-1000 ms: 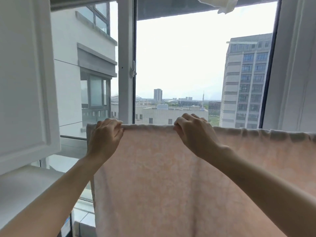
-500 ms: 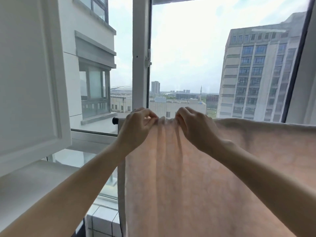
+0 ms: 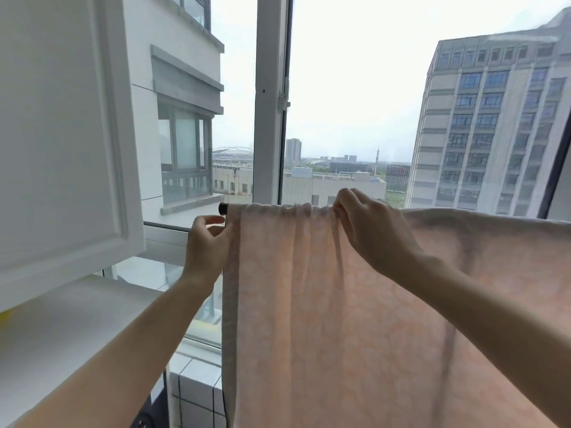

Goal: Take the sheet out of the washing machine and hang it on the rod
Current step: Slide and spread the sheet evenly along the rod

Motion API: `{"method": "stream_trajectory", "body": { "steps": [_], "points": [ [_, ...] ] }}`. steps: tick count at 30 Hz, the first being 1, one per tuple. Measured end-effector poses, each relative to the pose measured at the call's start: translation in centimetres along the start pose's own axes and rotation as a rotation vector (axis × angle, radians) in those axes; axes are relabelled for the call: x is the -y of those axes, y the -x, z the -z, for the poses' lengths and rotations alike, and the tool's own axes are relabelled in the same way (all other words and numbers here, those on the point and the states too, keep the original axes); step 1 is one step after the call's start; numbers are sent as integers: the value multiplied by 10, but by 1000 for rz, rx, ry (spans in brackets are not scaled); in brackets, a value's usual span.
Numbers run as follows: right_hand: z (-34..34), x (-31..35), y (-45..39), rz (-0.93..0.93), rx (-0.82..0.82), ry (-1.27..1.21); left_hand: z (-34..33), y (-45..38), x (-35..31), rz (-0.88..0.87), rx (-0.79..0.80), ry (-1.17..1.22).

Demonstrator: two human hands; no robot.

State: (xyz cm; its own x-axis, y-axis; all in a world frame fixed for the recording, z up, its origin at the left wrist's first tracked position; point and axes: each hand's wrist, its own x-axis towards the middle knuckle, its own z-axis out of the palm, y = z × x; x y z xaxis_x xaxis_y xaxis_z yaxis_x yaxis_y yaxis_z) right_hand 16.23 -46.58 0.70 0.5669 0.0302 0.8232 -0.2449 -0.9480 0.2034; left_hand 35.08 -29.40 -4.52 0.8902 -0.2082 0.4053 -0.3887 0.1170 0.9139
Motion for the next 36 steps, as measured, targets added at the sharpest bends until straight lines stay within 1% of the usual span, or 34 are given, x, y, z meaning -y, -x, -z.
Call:
{"method": "stream_trajectory", "body": {
  "steps": [3, 7, 11, 18, 24, 28, 32, 36],
  "points": [
    [0, -1, 0, -7, -2, -5, -4, 4, 0, 39, 118, 69],
    [-3, 5, -5, -55, -2, -10, -12, 16, -15, 20, 290, 115],
    [-6, 14, -16, -50, 22, 2, -21, 28, -31, -23, 354, 89],
    [-10, 33, -32, -9, 97, -19, -24, 35, -42, 29, 350, 124],
    [-10, 46, -44, -3, 139, -62, -22, 35, -47, 58, 315, 88],
    [-8, 48, -44, 20, 151, -58, -18, 29, -41, 38, 209, 78],
    [7, 33, -36, 1, 141, -64, -7, 18, -34, 38, 82, 87],
    [22, 4, -20, -79, 152, -26, -1, 13, -26, 35, 85, 52]
  ]
}}
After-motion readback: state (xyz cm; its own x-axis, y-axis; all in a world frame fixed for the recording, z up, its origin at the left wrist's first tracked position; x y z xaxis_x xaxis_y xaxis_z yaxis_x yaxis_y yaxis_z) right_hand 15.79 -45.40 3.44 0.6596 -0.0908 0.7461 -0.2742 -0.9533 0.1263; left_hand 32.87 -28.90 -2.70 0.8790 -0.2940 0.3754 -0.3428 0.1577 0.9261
